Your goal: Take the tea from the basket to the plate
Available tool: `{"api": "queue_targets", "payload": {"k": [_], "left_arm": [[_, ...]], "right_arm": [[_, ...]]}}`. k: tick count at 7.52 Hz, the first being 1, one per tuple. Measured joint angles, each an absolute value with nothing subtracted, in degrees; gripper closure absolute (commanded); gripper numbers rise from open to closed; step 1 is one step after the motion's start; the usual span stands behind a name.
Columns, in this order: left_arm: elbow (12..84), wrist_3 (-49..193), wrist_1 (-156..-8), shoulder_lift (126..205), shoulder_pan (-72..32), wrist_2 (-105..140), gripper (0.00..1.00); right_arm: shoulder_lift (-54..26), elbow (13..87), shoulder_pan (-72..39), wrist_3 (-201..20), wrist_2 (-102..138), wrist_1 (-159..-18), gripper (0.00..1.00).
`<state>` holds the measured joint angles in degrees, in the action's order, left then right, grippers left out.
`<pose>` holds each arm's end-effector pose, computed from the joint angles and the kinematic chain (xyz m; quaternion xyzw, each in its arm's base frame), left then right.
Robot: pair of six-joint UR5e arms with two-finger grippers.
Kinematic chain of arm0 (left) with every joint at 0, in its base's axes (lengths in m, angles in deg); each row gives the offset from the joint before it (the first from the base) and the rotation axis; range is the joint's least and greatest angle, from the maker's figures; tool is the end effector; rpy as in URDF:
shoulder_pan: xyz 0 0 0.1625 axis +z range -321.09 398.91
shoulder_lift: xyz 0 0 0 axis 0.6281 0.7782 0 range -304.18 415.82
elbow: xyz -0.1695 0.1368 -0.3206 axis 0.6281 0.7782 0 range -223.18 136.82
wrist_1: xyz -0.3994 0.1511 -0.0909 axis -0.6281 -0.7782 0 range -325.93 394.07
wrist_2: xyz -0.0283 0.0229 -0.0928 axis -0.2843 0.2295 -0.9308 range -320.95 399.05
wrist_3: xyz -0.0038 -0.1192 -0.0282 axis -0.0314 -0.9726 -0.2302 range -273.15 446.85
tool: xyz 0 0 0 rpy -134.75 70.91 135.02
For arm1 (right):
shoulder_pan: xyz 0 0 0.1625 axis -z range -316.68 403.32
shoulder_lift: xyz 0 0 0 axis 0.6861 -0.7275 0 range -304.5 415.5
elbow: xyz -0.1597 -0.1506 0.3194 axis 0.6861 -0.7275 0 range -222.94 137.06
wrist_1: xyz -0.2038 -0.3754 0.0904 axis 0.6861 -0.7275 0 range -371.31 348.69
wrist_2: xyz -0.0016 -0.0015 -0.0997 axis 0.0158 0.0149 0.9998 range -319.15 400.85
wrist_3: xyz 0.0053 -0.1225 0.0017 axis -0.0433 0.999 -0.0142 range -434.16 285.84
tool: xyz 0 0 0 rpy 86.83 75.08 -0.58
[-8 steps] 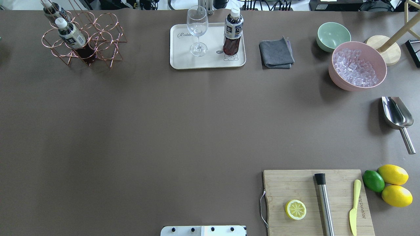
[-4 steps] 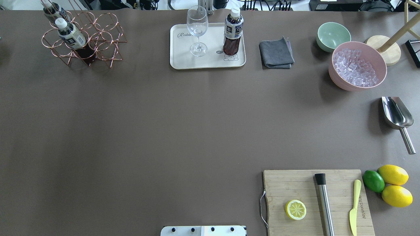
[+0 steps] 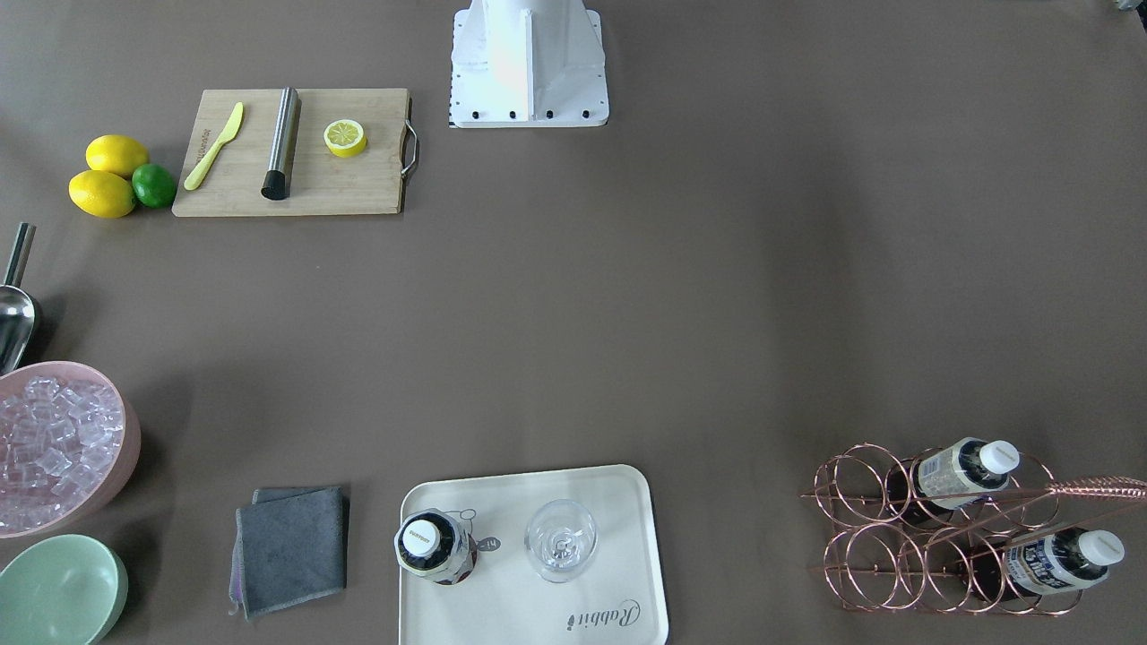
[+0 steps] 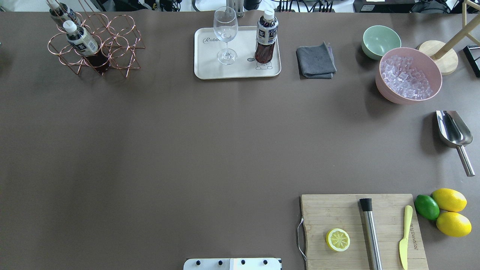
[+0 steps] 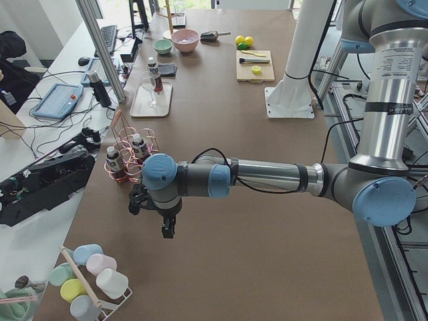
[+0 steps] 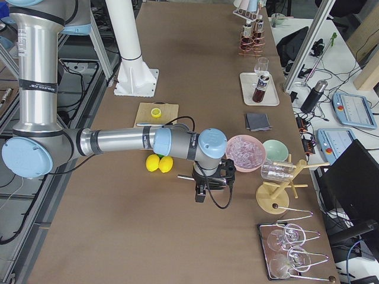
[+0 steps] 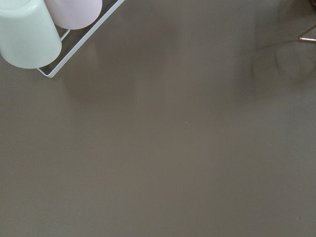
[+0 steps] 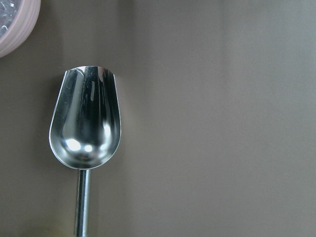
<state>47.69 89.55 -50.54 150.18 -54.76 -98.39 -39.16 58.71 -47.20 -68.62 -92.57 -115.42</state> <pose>-0.0776 -0.5391 0.5941 0.0210 0.4017 -0.0083 0.9155 0.0532 -0.4687 0.5989 -0.0381 -0.3717 -0.0177 0.9274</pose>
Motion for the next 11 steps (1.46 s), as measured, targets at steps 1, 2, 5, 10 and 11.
{"api": "queue_targets", "payload": {"k": [1, 2, 5, 10, 11], "left_arm": [[47.90, 90.08, -49.72, 150.14, -54.73, -98.39, 0.02], [48.03, 90.23, -49.55, 150.09, -54.71, -98.44, 0.02], [48.00, 90.24, -49.63, 149.90, -54.63, -98.35, 0.02], [47.76, 89.89, -49.53, 149.53, -54.29, -95.27, 0.02], [47.82, 89.86, -49.52, 149.48, -54.25, -95.21, 0.02]], "right_arm": [[-39.16, 58.64, -47.20, -68.61, -92.56, -115.44, 0.00], [-39.19, 58.61, -47.20, -68.50, -92.53, -115.45, 0.00], [-39.24, 58.40, -47.21, -68.41, -92.48, -115.46, 0.00], [-39.25, 58.39, -47.20, -68.32, -92.48, -115.37, 0.00], [-39.25, 58.39, -47.20, -68.28, -92.44, -115.37, 0.00]]}}
